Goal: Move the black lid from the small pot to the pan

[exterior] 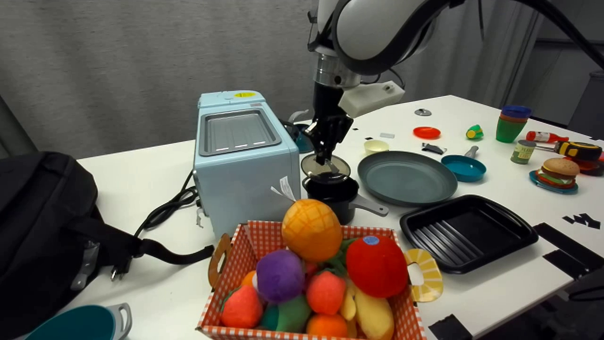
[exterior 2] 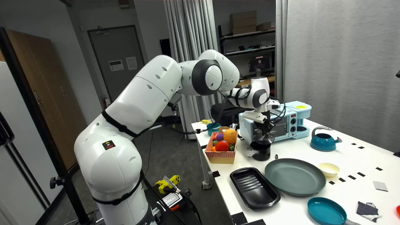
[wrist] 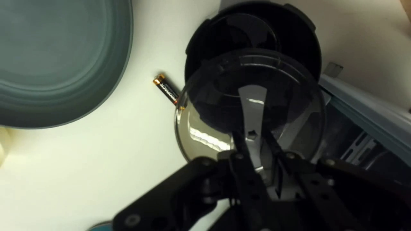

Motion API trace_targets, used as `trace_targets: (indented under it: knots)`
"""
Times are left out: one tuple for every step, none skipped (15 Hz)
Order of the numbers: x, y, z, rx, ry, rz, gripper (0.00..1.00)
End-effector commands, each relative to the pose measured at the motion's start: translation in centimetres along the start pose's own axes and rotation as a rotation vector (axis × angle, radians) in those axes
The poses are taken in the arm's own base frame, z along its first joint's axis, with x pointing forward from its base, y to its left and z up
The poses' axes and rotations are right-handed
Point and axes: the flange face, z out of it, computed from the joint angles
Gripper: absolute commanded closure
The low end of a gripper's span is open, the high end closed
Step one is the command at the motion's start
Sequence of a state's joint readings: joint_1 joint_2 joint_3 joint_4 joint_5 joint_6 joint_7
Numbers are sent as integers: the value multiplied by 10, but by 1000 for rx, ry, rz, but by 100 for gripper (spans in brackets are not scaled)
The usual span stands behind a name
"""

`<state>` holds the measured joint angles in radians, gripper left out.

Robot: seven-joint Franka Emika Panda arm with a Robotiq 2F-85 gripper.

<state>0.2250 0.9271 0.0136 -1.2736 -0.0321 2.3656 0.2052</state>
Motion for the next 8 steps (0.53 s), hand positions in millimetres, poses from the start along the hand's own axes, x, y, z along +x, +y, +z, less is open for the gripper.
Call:
trace_targets:
  knots:
    - [25, 22, -27, -18, 16, 60, 96]
    - [26, 28, -30, -25, 23, 74, 96]
    - [29, 37, -35, -32, 32, 86, 96]
    - [36, 48, -42, -40, 42, 100, 96]
    - [38, 59, -46, -46, 49, 115, 96]
    - [42, 70, -52, -51, 58, 130, 96]
    - [44, 82, -56, -56, 67, 146, 96]
    - [45, 93, -60, -62, 73, 159, 96]
